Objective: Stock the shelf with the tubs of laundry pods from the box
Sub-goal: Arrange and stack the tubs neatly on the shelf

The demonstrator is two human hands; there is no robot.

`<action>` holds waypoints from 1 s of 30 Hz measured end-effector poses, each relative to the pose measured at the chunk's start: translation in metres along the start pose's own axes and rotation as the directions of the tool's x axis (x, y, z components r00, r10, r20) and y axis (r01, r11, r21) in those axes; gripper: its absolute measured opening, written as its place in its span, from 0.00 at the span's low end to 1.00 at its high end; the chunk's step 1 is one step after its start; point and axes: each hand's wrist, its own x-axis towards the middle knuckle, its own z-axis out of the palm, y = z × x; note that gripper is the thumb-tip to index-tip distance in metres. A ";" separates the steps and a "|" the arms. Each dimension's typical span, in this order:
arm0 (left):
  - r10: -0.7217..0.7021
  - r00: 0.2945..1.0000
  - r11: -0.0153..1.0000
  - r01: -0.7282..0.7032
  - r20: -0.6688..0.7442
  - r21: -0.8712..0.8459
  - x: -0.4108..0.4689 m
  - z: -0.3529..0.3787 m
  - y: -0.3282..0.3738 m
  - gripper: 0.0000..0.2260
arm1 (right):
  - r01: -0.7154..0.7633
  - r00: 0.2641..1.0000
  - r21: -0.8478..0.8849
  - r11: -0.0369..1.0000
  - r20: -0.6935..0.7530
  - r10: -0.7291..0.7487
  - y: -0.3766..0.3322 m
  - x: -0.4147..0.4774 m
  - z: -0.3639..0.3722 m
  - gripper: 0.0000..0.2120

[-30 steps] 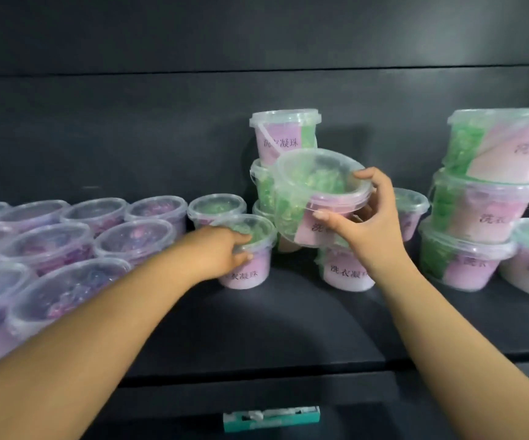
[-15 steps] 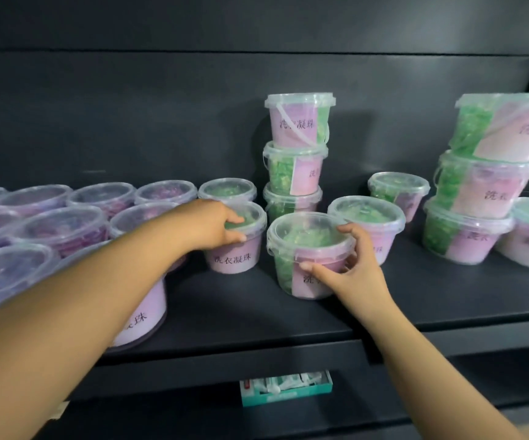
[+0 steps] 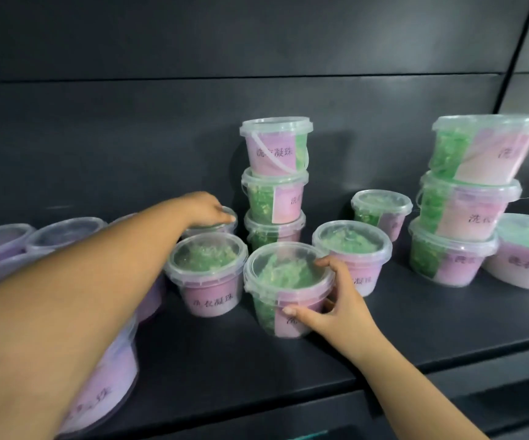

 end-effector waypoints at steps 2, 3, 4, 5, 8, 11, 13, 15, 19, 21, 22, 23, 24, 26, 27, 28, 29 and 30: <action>-0.022 0.996 0.998 0.017 0.085 0.054 0.011 0.008 -0.004 0.25 | 0.001 1.000 0.000 1.000 0.001 -0.001 0.002 0.001 0.002 0.34; -0.030 0.993 0.998 0.023 0.115 0.062 0.015 0.011 -0.007 0.26 | 0.000 1.000 -0.005 1.000 0.007 0.000 0.004 0.002 0.002 0.35; -0.033 0.991 0.998 0.026 0.129 0.058 0.017 0.012 -0.010 0.26 | -0.001 1.000 -0.004 1.000 0.015 0.001 0.006 0.003 0.002 0.34; -0.035 0.990 0.999 0.029 0.136 0.045 0.018 0.013 -0.012 0.26 | -0.004 1.000 0.003 1.000 0.024 0.004 0.008 0.004 0.003 0.33; -0.036 0.990 0.999 0.038 0.139 -0.009 0.016 0.013 -0.014 0.25 | -0.008 0.999 0.028 1.000 0.031 0.007 0.011 0.006 0.004 0.32; 0.000 0.992 0.997 0.010 0.125 -0.078 0.010 0.011 -0.014 0.24 | -0.008 0.999 0.060 0.998 0.039 0.006 0.010 0.006 0.004 0.32; 0.059 0.993 0.980 -0.038 0.102 -0.197 -0.002 0.004 -0.009 0.23 | -0.009 0.999 0.065 0.998 0.039 0.006 0.009 0.006 0.003 0.33; 0.133 0.984 0.966 -0.102 0.119 -0.236 -0.022 -0.010 -0.005 0.20 | -0.006 0.999 0.068 0.998 0.037 0.004 0.009 0.005 0.002 0.33; 0.179 0.936 0.981 -0.145 0.304 -0.131 -0.070 -0.029 -0.008 0.17 | 0.001 0.999 0.081 0.997 0.040 -0.005 0.009 0.004 0.001 0.32; 0.145 0.939 0.989 -0.130 0.311 -0.069 -0.087 -0.025 -0.009 0.21 | 0.009 0.999 0.085 0.996 0.036 -0.012 0.007 0.002 0.001 0.33; 0.136 0.948 0.990 -0.137 0.288 -0.017 -0.092 -0.020 -0.008 0.23 | 0.016 0.999 0.086 0.996 0.028 -0.019 0.006 0.002 0.001 0.34; 0.135 0.955 0.988 -0.150 0.262 0.035 -0.096 -0.011 -0.008 0.25 | 0.019 1.000 0.087 0.996 0.023 -0.021 0.006 0.000 0.001 0.33; 0.144 0.962 0.981 -0.169 0.231 0.092 -0.098 -0.003 -0.008 0.25 | 0.022 1.000 0.087 0.996 0.017 -0.024 0.005 0.000 0.001 0.32; 0.166 0.973 0.966 -0.193 0.158 0.175 -0.101 0.009 -0.010 0.24 | 0.029 1.000 0.064 0.998 -0.004 -0.029 0.002 -0.003 0.000 0.31; 0.171 0.976 0.963 -0.195 0.134 0.185 -0.102 0.010 -0.011 0.24 | 0.031 0.999 0.040 0.999 -0.015 -0.030 0.000 -0.005 0.000 0.31; 0.175 0.977 0.964 -0.195 0.120 0.180 -0.103 0.011 -0.012 0.24 | 0.030 0.999 0.015 0.999 -0.023 -0.030 -0.002 -0.007 0.000 0.31; 0.177 0.977 0.965 -0.195 0.116 0.174 -0.105 0.011 -0.014 0.24 | 0.029 0.999 -0.010 1.000 -0.030 -0.029 -0.003 -0.009 0.000 0.31; 0.176 0.978 0.967 -0.193 0.112 0.165 -0.106 0.011 -0.015 0.24 | 0.024 0.999 -0.031 0.999 -0.038 -0.025 -0.003 -0.010 0.001 0.32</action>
